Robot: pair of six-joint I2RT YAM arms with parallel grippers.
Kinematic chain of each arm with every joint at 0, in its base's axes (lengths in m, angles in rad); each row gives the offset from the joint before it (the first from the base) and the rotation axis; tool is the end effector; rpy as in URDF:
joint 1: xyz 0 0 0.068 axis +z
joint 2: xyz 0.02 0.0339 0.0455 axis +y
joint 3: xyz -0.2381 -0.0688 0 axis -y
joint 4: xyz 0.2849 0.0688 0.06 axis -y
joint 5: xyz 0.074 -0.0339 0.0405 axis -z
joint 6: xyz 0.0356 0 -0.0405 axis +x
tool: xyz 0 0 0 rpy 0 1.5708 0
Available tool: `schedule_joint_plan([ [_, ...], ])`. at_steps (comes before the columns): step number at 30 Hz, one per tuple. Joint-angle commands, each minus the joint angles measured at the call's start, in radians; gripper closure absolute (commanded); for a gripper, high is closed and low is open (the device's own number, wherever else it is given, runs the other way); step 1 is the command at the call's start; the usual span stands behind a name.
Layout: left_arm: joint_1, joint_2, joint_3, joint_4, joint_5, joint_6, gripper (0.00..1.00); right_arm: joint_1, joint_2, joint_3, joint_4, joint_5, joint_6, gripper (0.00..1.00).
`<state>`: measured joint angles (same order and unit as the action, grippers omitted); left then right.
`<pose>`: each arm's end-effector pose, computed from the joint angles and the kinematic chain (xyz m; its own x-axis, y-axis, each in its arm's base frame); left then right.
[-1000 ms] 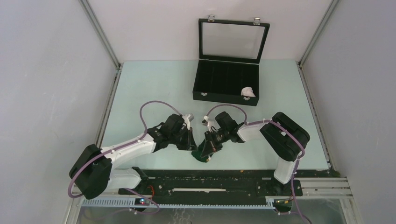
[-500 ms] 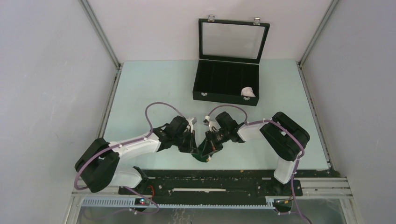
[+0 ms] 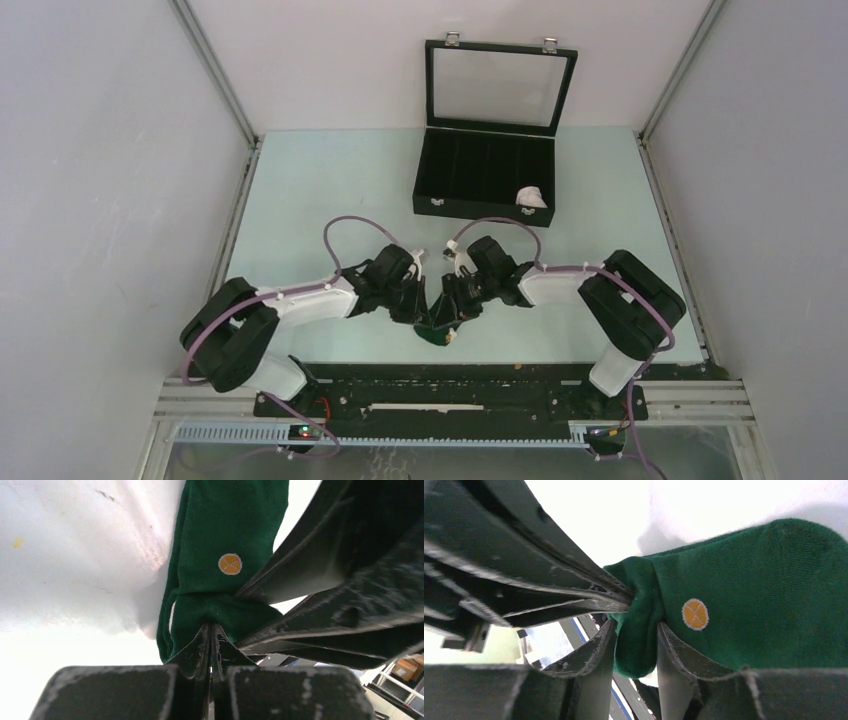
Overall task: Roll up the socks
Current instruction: Roll a pair of socks at the center of the board.
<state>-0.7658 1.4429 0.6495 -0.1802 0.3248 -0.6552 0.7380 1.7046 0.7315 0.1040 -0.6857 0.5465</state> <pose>0.2032 -0.2111 0.0996 -0.9517 0.1140 -0.2851 0.2602 0.7923 -0.5519 0.2269 0.2368 0.0702 -0.9105 -0.2844 -0.3002 -0.4096 0.5213 0.7487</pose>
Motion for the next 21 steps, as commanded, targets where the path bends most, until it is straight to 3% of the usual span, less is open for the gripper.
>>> schedule_joint_plan([
  [1,-0.017,0.052,0.003,0.003,-0.050,0.025,0.97,0.001,-0.125,0.003,0.027,0.073,-0.026,0.57],
  [6,-0.017,0.077,0.002,0.015,-0.051,0.025,0.98,0.029,-0.258,0.003,-0.030,0.180,-0.141,0.54],
  [13,-0.017,0.111,0.010,0.024,-0.050,0.029,0.99,0.158,-0.418,-0.034,-0.055,0.347,-0.491,0.54],
  [21,-0.017,0.141,0.011,0.028,-0.059,0.038,0.99,0.278,-0.412,-0.067,-0.056,0.447,-0.761,0.54],
])
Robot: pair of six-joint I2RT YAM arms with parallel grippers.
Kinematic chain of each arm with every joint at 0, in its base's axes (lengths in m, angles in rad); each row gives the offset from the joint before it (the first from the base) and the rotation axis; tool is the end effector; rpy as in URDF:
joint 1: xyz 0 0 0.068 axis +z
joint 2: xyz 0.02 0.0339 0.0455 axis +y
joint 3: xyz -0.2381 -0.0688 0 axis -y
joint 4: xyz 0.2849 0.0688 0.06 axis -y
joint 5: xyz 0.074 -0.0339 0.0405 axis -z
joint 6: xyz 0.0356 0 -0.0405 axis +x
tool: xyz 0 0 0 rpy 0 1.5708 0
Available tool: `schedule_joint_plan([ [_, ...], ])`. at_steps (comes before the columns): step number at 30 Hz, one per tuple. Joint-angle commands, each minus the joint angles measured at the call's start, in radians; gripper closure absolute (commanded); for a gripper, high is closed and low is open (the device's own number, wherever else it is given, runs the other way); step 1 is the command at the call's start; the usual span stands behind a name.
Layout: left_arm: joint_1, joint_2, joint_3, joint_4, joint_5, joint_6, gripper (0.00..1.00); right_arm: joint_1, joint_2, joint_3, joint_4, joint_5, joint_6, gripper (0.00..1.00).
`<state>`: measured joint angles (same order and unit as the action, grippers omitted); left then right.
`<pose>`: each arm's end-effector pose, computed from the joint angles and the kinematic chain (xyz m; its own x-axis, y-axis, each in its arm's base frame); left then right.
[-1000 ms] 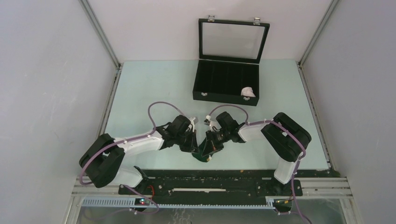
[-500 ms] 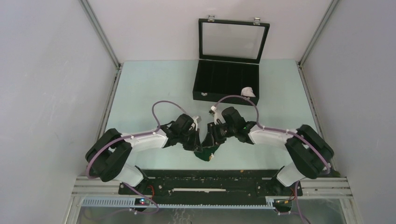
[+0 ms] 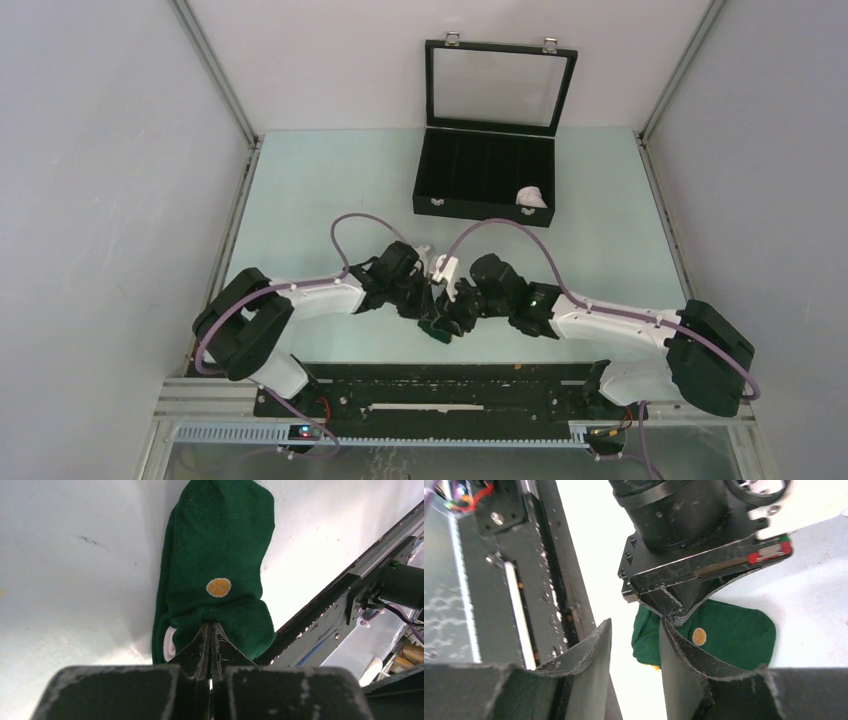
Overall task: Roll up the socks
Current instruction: Roll a pair of socks at the center of the board.
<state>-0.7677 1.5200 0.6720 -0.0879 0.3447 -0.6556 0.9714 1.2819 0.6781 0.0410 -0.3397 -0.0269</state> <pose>0.2112 -0.2206 0.0908 -0.9456 0.1152 -0.3043 0.2793 0.7673 -0.5772 0.1661 0.2641 0.1720 -0.2757 -0.4484 -0.8502 -0.9452 0.2873 0.1550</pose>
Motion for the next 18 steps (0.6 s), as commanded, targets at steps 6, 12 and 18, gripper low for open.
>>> schedule_joint_plan([
  [6,-0.015,0.075,-0.017,-0.058,-0.078,0.042,1.00,0.102,0.070,-0.021,0.005,0.186,-0.251,0.53],
  [12,-0.015,0.078,-0.017,-0.056,-0.075,0.041,1.00,0.112,0.117,-0.020,0.006,0.202,-0.239,0.49],
  [18,-0.015,0.079,-0.015,-0.055,-0.073,0.041,1.00,0.116,0.160,-0.012,-0.008,0.221,-0.232,0.46],
])
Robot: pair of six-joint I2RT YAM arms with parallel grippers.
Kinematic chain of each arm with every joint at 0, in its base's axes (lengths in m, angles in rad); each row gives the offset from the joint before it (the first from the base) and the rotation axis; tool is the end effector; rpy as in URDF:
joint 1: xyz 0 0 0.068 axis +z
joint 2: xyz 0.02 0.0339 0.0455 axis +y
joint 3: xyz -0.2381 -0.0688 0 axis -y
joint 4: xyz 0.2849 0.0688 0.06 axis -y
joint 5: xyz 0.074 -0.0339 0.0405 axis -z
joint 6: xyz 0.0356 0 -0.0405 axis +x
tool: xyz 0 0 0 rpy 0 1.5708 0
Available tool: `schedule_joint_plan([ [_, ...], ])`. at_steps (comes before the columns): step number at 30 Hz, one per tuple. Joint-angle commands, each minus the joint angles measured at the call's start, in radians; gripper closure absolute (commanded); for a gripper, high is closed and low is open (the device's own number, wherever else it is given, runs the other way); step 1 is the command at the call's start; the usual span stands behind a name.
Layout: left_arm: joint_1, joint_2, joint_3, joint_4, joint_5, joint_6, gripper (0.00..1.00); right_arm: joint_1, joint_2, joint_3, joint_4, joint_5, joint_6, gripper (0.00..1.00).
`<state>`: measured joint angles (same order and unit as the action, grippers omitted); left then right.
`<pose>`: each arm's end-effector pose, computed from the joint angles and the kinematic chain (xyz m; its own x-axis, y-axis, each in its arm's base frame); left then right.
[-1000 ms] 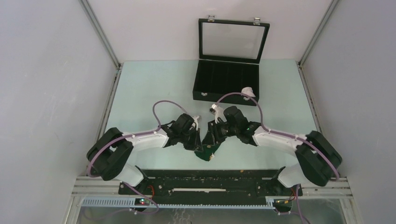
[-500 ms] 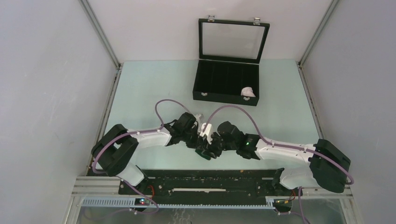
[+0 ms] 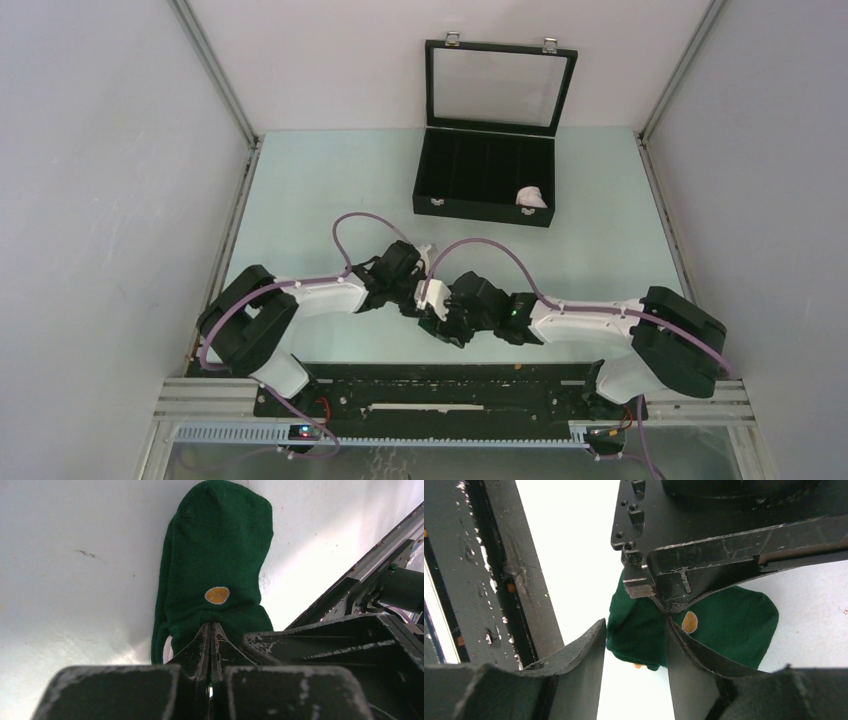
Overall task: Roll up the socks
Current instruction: Roll a pair of socks at the center of the board.
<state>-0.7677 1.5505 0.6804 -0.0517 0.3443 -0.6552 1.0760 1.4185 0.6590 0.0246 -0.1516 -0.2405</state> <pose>0.2145 -0.2237 0.0868 -0.9423 0.1124 -0.3154 0.2855 0.7618 -0.5815 0.1438 0.2778 0.1230 -0.0893 -0.6614 -0.7447 -0.9724 0.2196 -0.0784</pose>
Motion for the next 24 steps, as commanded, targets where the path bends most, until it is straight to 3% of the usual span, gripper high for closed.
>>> schedule_joint_plan([
  [1,-0.015,0.049,-0.024,-0.092,-0.074,0.040,1.00,0.016,0.031,0.009,0.007,0.038,-0.015,0.46],
  [11,-0.015,0.058,-0.021,-0.090,-0.079,0.035,1.00,0.034,0.110,0.022,-0.005,0.088,0.006,0.49],
  [15,-0.015,0.045,-0.022,-0.099,-0.080,0.032,1.00,0.035,0.134,0.033,-0.020,0.106,0.019,0.63],
  [21,-0.012,-0.040,-0.022,-0.123,-0.117,0.017,1.00,0.028,0.161,0.048,-0.082,0.078,0.037,0.96],
  [24,0.000,-0.105,-0.025,-0.139,-0.148,0.005,0.98,0.019,0.157,0.048,-0.087,0.037,0.050,1.00],
])
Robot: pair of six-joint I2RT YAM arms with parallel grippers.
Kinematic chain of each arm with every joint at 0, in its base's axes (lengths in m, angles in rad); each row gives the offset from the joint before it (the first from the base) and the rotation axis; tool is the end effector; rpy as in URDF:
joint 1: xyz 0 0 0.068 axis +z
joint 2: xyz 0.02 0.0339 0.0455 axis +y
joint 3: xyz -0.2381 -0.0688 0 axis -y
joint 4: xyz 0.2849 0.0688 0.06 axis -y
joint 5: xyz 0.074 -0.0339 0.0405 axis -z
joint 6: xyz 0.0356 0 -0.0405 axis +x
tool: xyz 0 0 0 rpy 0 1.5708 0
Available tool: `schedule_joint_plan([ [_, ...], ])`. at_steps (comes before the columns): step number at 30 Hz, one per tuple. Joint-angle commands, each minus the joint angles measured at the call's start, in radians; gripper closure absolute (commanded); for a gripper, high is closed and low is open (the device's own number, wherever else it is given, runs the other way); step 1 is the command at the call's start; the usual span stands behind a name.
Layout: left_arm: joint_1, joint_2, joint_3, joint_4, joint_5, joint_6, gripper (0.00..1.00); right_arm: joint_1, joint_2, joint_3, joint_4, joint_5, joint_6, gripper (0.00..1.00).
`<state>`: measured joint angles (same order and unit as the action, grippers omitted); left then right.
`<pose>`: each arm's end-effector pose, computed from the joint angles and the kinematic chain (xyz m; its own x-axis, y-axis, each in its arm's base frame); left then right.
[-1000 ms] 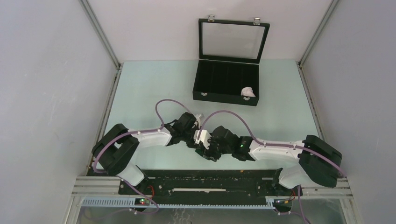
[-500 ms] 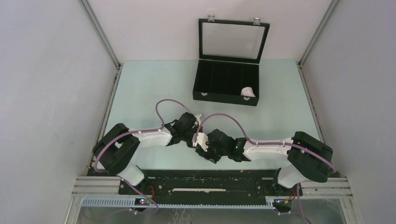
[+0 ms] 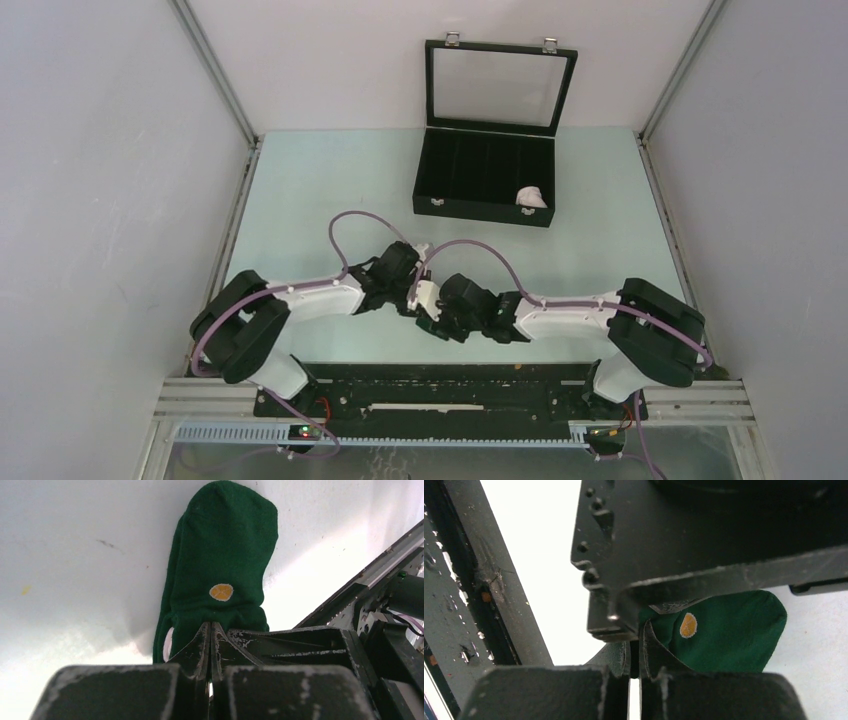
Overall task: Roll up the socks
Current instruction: Roll a pair of socks at the center of the board.
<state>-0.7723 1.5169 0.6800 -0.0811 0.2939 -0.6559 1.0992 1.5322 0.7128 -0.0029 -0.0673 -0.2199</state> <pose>0.2136 -0.2224 0.0940 -0.9351 0.0961 -0.3410 0.2821 0.7841 -0.5528 0.1449 0.2894 0.1039 -0.1264 -0.7270 -0.6749 -0.9603 0.2602 -0.1004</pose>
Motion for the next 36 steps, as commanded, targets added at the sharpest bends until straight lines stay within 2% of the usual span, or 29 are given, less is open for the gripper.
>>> schedule_joint_plan([
  [1,0.010,-0.095,-0.027,-0.115,-0.110,0.001,0.97,-0.009,0.041,-0.006,-0.061,-0.064,0.035,1.00],
  [8,0.043,-0.274,-0.064,-0.133,-0.178,-0.011,0.93,-0.065,0.043,-0.007,-0.049,-0.223,0.109,1.00],
  [12,0.045,-0.306,-0.071,-0.134,-0.170,-0.010,0.93,-0.109,0.046,-0.026,-0.008,-0.308,0.178,1.00],
  [15,0.044,-0.310,-0.076,-0.118,-0.139,-0.006,0.93,-0.146,0.057,-0.030,-0.007,-0.353,0.247,1.00],
  [27,0.006,-0.252,-0.031,-0.082,-0.058,0.028,0.94,-0.310,0.066,-0.149,0.192,-0.543,0.541,1.00],
  [36,-0.025,-0.178,0.036,-0.080,-0.021,0.045,0.95,-0.402,0.115,-0.181,0.256,-0.670,0.669,1.00],
])
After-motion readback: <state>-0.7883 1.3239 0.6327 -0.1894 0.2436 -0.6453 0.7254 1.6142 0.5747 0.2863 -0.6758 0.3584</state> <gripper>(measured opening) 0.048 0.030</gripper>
